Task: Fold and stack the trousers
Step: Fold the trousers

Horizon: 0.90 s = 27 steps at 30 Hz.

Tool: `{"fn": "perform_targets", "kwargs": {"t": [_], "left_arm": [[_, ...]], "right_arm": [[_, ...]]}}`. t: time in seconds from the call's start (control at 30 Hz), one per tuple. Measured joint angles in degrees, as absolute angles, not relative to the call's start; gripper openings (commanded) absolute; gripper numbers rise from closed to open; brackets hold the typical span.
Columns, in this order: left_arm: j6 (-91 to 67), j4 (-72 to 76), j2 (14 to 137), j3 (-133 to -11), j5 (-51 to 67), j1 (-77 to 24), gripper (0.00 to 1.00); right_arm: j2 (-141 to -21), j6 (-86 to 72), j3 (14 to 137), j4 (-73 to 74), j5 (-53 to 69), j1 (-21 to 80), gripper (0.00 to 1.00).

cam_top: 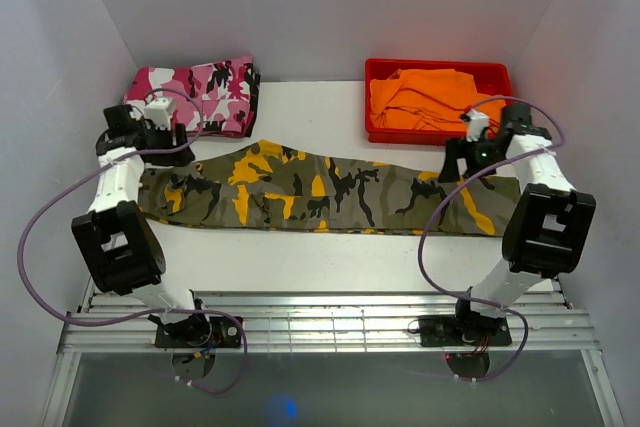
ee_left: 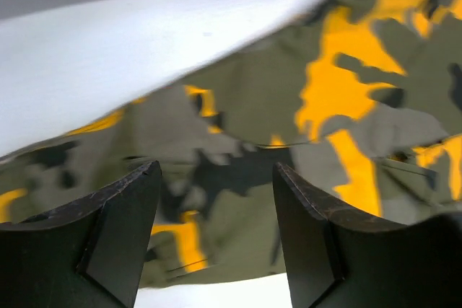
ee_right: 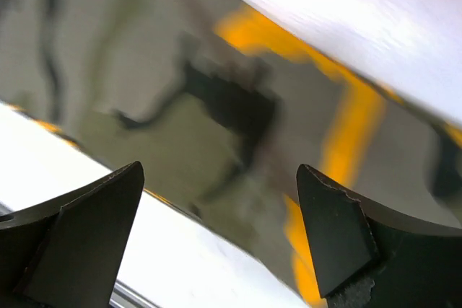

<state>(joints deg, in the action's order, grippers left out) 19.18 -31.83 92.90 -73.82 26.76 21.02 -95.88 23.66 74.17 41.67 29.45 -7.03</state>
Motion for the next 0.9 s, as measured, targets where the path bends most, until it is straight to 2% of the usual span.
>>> {"fn": "perform_targets", "kwargs": {"t": [0.13, 0.2, 0.43, 0.9], "left_arm": [[17.4, -29.8, 93.2, -68.8, 25.9, 18.2, 0.72], [16.8, -28.2, 96.1, -66.7, 23.2, 19.2, 0.72], [16.9, -26.0, 100.0, -62.0, 16.7, 20.6, 0.72], [17.8, -25.9, 98.9, -61.9, 13.9, 20.4, 0.72]], "right_arm": [[-96.0, 27.6, 73.6, 45.1, 22.3, -20.2, 0.88], [-96.1, 29.0, 73.6, 45.5, 19.4, -23.9, 0.84], [-100.7, 33.3, 75.2, 46.0, 13.2, -34.2, 0.78], [-109.3, 34.7, 75.2, 43.1, 12.9, -36.0, 0.64]]}}
